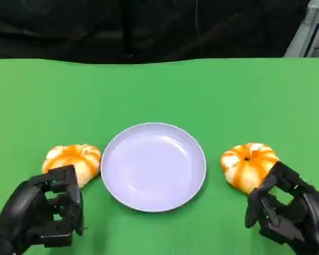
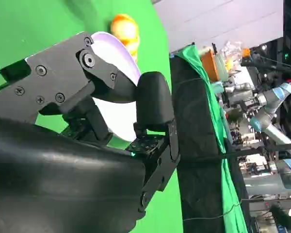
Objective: Grasp the bread from the table and place it into the plate.
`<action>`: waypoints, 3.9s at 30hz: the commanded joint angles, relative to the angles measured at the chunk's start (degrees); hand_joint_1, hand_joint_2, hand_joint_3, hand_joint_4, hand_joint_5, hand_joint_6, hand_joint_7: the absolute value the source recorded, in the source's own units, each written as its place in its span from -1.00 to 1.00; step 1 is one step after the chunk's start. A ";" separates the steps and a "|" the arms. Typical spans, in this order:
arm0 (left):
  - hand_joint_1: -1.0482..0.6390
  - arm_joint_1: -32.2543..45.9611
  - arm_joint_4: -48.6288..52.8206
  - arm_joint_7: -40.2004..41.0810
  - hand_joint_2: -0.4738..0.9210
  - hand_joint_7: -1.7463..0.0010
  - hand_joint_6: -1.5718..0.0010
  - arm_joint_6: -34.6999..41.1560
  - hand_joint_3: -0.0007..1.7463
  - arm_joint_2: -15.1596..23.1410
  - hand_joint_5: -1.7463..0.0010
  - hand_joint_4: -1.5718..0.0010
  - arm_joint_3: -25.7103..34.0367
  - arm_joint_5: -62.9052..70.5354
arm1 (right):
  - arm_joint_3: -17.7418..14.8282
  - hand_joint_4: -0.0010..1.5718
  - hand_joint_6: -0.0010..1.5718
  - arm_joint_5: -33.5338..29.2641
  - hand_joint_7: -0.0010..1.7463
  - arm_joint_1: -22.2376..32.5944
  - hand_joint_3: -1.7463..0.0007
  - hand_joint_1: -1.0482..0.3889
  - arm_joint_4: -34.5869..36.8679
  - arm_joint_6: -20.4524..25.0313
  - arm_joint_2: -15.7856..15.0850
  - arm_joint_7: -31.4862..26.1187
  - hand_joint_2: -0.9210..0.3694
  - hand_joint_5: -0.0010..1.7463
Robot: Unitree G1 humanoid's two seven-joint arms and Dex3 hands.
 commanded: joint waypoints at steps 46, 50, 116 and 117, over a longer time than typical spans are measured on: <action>-0.70 -9.95 1.58 37.69 0.81 1.00 0.58 -3.94 -1.00 12.18 0.89 0.84 -8.73 64.89 | -1.01 0.10 -0.17 -0.44 0.94 -0.82 -0.16 0.22 1.47 -2.85 -0.34 -0.26 -0.50 1.00; -0.72 -16.89 10.16 38.17 0.90 0.99 0.56 0.11 -0.98 14.43 0.91 0.76 -14.11 68.85 | -0.80 0.09 -0.18 -0.39 0.94 -0.77 -0.17 0.22 1.18 -2.44 -0.25 -0.50 -0.49 1.00; -0.63 -34.83 46.44 42.53 1.00 0.97 0.45 -1.53 -0.81 11.70 0.96 0.52 -34.45 61.38 | -0.08 0.12 -0.18 -1.57 0.96 -0.40 -0.30 0.21 -0.56 -2.14 0.28 -2.14 -0.41 1.00; -0.62 -35.00 47.01 42.23 1.00 0.96 0.43 -1.37 -0.80 11.41 0.96 0.51 -34.63 61.34 | -0.02 0.12 -0.18 -1.58 0.97 -0.39 -0.30 0.21 -0.61 -2.14 0.24 -2.06 -0.41 1.00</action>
